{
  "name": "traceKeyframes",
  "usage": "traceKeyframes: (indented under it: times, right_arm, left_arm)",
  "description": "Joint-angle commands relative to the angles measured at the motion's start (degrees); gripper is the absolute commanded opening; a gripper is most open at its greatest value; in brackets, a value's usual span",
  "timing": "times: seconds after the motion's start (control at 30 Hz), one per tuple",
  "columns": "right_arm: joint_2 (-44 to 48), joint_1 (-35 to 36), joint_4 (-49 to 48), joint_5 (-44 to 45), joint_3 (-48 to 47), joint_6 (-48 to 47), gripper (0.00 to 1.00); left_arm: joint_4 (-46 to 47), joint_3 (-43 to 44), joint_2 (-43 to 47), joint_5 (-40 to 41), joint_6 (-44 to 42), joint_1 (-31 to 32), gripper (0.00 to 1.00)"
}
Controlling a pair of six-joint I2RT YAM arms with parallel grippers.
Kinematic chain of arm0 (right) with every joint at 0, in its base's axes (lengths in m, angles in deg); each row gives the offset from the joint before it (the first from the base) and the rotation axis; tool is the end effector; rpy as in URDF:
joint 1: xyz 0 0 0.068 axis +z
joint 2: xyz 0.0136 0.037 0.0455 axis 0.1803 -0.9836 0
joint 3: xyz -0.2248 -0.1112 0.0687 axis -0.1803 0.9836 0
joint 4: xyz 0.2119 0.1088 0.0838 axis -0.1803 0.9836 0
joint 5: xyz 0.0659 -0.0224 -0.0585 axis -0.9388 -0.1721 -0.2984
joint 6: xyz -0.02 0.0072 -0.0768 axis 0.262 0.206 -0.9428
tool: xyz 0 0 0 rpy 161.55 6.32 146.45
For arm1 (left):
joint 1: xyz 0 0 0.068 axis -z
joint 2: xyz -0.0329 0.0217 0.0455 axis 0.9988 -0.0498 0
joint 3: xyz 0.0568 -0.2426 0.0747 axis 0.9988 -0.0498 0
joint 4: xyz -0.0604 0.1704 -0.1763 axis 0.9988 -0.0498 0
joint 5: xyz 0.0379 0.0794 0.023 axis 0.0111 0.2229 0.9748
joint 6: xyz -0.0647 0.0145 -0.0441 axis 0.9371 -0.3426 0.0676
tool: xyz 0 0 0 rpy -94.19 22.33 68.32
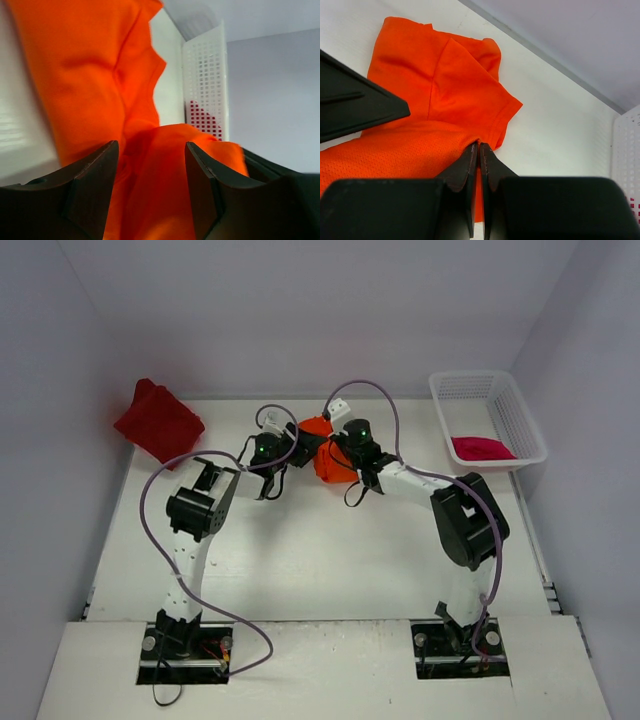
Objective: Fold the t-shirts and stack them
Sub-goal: Fold the long partially folded tshirt into a neat square
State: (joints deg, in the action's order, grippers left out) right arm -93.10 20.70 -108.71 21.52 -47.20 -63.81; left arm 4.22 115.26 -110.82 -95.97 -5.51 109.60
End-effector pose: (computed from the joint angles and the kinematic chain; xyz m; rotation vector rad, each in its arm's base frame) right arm 0.4012 0.2245 0.2212 -0.5948 1.6334 -0.0432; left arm 0.4440 -0.2132 0.1379 -0.4944 1.8461 -1.5640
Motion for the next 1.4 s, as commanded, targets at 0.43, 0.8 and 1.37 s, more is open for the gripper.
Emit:
traceKeyframes:
  times: [0.43,0.8,1.37]
  right_arm:
    - [5.04,-0.24,-4.43,0.61,-1.32,0.46,0.00]
    - [6.53,0.02,-4.34,0.78,0.08,0.81,0.00]
    - [13.83,0.46,-4.17,2.45,7.38,1.51,0.00]
  left_arm:
    - [-17.93,5.14,3.07,-2.92,-4.18,0.92,0.50]
    - [-22.26,3.38,4.38,-3.02,-6.73,3.91,0.50]
    - [-23.66,-3.12,11.06,-0.29,-8.05,7.69,0.50]
